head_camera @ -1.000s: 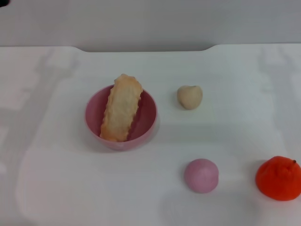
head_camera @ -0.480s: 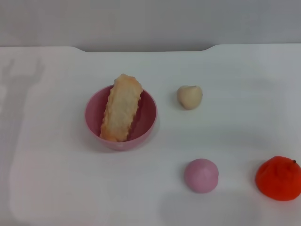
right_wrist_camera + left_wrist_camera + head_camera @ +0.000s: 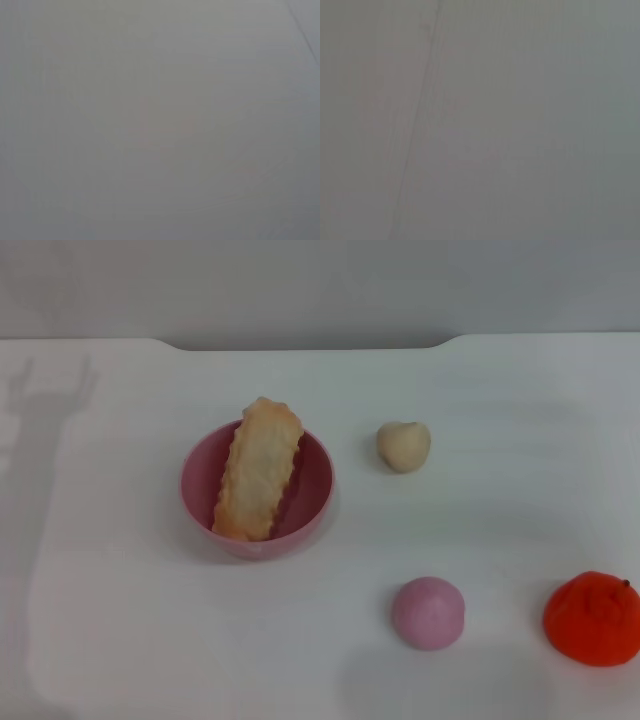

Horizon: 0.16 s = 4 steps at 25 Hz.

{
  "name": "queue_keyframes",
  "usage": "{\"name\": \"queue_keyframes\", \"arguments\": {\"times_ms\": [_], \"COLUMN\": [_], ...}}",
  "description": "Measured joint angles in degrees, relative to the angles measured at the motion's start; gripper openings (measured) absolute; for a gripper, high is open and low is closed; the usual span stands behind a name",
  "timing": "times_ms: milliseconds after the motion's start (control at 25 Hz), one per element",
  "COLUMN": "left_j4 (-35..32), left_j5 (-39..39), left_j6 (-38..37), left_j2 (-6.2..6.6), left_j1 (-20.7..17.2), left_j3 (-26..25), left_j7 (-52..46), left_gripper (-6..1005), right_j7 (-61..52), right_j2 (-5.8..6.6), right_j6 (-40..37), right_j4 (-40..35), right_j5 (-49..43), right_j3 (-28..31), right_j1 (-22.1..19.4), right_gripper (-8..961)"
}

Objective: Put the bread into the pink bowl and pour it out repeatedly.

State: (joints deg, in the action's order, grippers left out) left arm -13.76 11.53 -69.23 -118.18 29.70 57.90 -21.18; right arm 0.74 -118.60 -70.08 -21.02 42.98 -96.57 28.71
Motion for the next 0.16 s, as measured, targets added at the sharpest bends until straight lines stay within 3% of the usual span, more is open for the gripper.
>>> {"name": "queue_keyframes", "arguments": {"times_ms": [160], "left_j4": [-0.09], "left_j5": [-0.44], "left_j6": [1.45], "left_j2": [0.08], "left_j1": [0.40], "left_j3": [0.00], "left_j7": [0.02], "left_gripper": [814], "right_j7": [0.08], "right_j2": [0.11], "right_j6": [-0.03], "right_j4": [0.78], "right_j5": [-0.25], "right_j3": [0.51], "right_j1": [0.89], "right_gripper": [518]}}
